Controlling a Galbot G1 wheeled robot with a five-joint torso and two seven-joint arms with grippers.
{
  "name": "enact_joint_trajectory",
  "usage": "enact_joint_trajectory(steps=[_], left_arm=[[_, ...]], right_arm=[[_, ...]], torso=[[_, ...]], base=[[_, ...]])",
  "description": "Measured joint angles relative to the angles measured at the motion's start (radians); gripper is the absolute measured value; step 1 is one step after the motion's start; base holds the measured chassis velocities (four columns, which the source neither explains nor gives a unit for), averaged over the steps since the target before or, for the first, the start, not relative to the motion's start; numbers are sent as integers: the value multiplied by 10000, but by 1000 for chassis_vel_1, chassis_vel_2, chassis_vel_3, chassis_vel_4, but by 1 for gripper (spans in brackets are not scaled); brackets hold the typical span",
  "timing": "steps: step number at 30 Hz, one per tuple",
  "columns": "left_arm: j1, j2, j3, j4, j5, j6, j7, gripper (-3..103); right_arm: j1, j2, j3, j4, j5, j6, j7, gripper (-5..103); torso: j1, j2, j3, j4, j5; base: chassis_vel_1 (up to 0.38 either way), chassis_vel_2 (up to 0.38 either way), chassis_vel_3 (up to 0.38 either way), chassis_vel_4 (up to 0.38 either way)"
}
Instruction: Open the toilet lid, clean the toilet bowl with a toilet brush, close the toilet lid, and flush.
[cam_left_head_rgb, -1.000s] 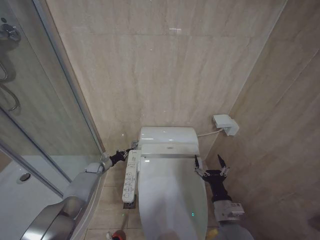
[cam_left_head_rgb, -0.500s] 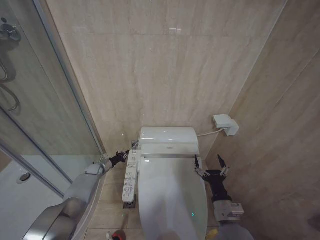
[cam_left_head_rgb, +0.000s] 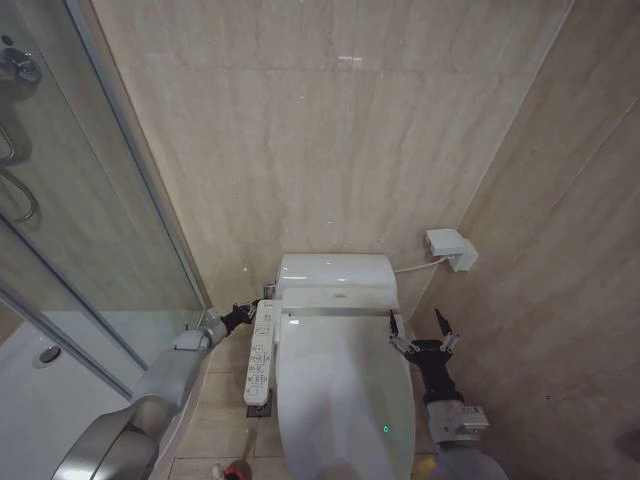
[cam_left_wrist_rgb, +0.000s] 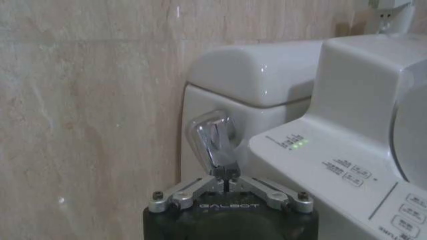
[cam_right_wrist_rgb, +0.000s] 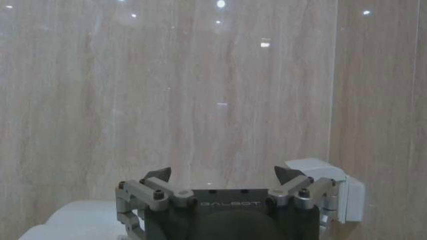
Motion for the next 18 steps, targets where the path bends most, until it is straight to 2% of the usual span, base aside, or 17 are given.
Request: enact_joint_trajectory(steps=[6,9,13,15,16,18], left_arm=[[547,252,-247,-1191,-272,4,-551,0],[895,346,-455,-1839,-280,68,-1431,0],[1159,327,-661,-2253,-256,59,-2062,0],[1440,228,-899,-2759,-162,60,-2713,0],[1440,228,-899,-2759,-162,60,-2713,0],[1703,74,-1169,-3340,143,171,-3677,0]], right_arm=[[0,0,0,0,-1,0,0,100],[0,0,0,0,0,0,0,100],[0,0,0,0,0,0,0,100],[0,0,0,0,0,0,0,100],[0,0,0,0,0,0,0,100],[0,0,0,0,0,0,-1,100]], torso=[[-2,0,0,0,1],[-2,0,-1,1,1],[-2,0,-1,2,1],[-2,0,0,2,0],[-2,0,0,2,0],[-2,-1,0,1,0]], base=[[0,0,0,0],[0,0,0,0],[0,0,0,0],[0,0,0,0],[0,0,0,0],[0,0,0,0]])
